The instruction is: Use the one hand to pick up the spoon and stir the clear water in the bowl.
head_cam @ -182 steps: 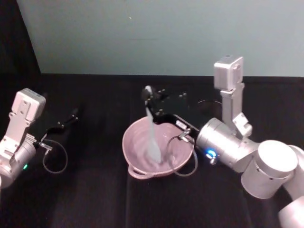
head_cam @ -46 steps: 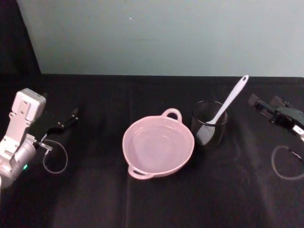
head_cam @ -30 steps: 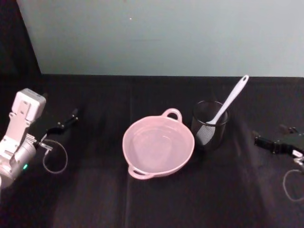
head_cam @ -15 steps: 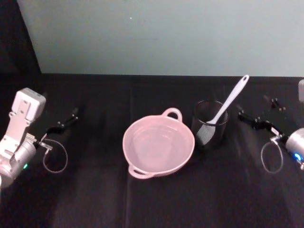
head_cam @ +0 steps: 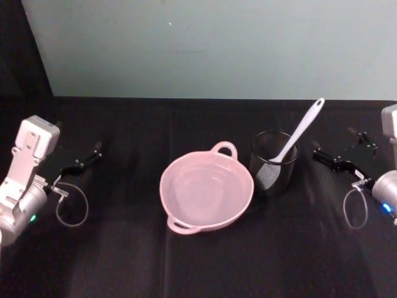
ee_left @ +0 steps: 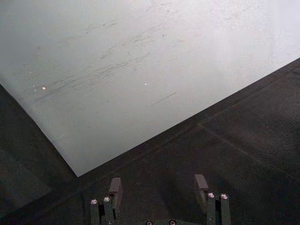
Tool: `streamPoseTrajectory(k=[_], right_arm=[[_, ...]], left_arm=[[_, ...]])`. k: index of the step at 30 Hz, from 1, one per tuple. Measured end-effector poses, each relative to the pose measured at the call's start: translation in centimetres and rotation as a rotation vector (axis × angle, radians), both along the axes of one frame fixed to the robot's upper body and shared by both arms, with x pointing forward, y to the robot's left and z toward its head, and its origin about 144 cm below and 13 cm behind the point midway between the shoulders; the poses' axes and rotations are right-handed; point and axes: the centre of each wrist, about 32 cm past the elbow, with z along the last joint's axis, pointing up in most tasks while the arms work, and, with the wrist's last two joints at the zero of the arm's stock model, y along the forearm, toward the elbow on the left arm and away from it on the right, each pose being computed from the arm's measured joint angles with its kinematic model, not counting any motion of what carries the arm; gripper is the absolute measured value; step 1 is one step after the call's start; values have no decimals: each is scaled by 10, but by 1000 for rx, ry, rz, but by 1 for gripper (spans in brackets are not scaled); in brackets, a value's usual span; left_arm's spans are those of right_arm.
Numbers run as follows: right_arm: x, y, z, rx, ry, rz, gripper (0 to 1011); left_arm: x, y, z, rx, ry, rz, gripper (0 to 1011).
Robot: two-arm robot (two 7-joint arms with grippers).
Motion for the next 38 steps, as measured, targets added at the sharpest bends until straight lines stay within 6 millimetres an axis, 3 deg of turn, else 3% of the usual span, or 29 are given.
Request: streamPoseTrajectory(k=[38], right_arm=[[-1, 0, 2, -9, 7, -6, 1002]], left_arm=[[0, 0, 0, 0, 0, 0, 1011]])
